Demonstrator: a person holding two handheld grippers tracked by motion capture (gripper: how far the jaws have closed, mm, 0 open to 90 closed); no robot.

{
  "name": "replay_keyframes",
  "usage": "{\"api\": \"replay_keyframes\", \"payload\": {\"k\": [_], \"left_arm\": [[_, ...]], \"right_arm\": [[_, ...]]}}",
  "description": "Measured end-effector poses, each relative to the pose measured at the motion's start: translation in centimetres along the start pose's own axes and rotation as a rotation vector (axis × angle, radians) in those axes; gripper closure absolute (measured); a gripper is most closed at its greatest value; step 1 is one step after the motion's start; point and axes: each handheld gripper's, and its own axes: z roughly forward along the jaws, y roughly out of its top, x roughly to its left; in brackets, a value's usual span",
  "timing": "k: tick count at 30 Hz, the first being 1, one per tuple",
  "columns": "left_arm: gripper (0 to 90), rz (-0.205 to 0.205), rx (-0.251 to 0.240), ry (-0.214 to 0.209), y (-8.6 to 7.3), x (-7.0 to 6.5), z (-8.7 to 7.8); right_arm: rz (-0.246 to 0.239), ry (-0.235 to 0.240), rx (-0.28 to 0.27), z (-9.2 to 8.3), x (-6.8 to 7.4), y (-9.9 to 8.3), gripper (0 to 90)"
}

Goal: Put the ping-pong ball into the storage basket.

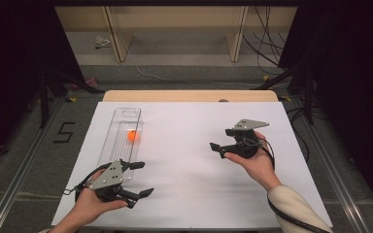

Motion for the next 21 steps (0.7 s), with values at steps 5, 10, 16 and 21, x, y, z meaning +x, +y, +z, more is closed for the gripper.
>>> {"api": "replay_keyframes", "payload": {"k": [5, 10, 16, 21], "left_arm": [[16.2, 0.0, -0.001, 0.001, 0.0, 0.1, 0.0], [16.1, -0.001, -0.002, 0.003, 0.0, 0.1, 0.0], [16.2, -0.002, -0.004, 0.005, 0.0, 0.1, 0.0], [16.2, -0.003, -0.004, 0.007, 0.0, 0.1, -0.1]], "right_arm": [[0.007, -0.009, -0.001, -0.9, -0.3, -0.6, 16.1], [0.014, -0.013, -0.005, -1.7, -0.4, -1.2, 16.1], [0.016, -0.019, -0.011, -2.8, -0.4, -1.8, 16.1], [0.024, -0.023, -0.009, -3.5, -0.5, -2.4, 16.1]]}}
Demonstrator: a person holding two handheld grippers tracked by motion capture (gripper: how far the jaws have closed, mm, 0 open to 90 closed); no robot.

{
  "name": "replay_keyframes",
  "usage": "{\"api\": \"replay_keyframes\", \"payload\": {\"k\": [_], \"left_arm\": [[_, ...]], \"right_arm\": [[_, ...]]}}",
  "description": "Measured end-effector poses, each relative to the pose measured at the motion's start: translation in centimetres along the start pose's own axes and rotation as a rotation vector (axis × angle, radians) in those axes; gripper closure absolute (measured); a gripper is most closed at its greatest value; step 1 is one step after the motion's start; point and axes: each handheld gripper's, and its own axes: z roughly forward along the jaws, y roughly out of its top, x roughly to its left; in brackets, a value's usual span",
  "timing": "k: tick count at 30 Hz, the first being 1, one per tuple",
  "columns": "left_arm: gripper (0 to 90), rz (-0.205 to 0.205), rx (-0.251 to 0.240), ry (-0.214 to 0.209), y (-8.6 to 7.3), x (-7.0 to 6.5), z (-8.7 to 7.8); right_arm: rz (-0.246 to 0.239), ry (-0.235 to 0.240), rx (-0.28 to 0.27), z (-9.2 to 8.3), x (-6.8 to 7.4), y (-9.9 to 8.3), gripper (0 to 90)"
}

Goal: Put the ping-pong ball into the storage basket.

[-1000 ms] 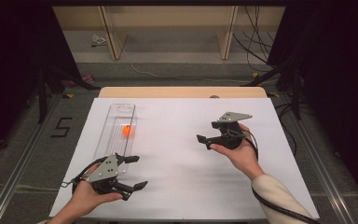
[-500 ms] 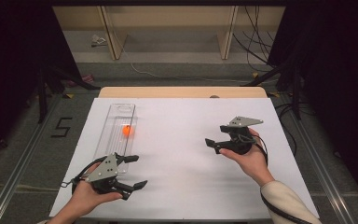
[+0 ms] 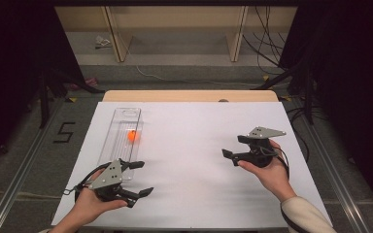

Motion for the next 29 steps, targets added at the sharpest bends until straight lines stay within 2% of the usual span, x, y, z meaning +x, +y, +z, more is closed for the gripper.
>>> {"api": "replay_keyframes", "payload": {"k": [15, 19, 29], "left_arm": [[16.2, -0.002, -0.002, 0.001, 0.0, 0.0, 0.0], [16.2, -0.001, -0.003, -0.001, 0.0, 0.0, 0.0], [16.2, 0.001, -0.003, -0.003, 0.0, 0.1, 0.1]], "right_arm": [[0.008, 0.004, -0.001, -1.4, 0.5, -1.4, 16.1], [0.007, 0.009, 0.009, -1.4, 0.7, -1.7, 16.1], [0.004, 0.019, -0.004, -1.3, 0.8, -1.7, 16.1]]}}
